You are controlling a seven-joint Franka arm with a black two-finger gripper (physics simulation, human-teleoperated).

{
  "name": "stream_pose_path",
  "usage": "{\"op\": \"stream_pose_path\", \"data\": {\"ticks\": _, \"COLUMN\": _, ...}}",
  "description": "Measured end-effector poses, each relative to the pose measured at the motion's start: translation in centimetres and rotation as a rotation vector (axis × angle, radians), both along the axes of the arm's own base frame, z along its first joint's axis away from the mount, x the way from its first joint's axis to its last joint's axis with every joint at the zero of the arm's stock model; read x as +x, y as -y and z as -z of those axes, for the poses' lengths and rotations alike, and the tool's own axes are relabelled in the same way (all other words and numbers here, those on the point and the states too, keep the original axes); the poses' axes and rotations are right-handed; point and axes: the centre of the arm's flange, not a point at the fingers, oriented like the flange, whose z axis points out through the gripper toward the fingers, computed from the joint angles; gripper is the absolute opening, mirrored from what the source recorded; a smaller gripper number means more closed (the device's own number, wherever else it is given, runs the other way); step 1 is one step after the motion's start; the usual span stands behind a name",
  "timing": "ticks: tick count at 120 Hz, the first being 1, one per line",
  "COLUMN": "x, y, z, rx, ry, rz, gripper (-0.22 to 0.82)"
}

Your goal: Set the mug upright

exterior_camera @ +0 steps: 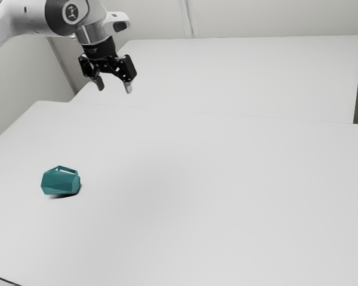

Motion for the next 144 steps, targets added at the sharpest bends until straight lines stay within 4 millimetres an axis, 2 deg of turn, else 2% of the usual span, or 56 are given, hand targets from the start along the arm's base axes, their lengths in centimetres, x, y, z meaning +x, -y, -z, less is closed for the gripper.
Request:
{"op": "stream_pose_path", "data": {"ticks": 29, "x": -0.1, "y": -0.9, "z": -0.5, "rx": 0.004, "ry": 0.012, "rz": -0.014, "gripper": 0.60}}
{"op": "stream_pose_path", "data": {"ticks": 61, "x": -1.1, "y": 0.0, "z": -0.4, "rx": 0.025, "ry": 0.025, "rz": 0.007, "gripper": 0.60}}
{"op": "stream_pose_path", "data": {"ticks": 81, "x": -3.9, "y": 0.6, "z": 3.0, "rx": 0.030, "ry": -0.015, "rz": 0.015, "gripper": 0.60}}
{"op": "stream_pose_path", "data": {"ticks": 88, "x": -4.8, "y": 0.3, "z": 4.2, "rx": 0.028, "ry": -0.028, "rz": 0.012, "gripper": 0.60}}
{"op": "stream_pose_path", "data": {"ticks": 93, "x": -5.2, "y": -0.9, "z": 5.2, "rx": 0.022, "ry": -0.032, "rz": 0.002, "gripper": 0.60}}
{"op": "stream_pose_path", "data": {"ticks": 107, "x": -5.9, "y": -6.6, "z": 7.1, "rx": -0.025, "ry": -0.023, "rz": -0.042, "gripper": 0.60}}
{"op": "stream_pose_path", "data": {"ticks": 127, "x": -6.9, "y": -11.7, "z": 8.6, "rx": -0.120, "ry": 0.038, "rz": 0.014, "gripper": 0.60}}
{"op": "stream_pose_path", "data": {"ticks": 144, "x": -7.9, "y": -18.8, "z": 10.3, "rx": -0.170, "ry": 0.069, "rz": 0.031, "gripper": 0.60}}
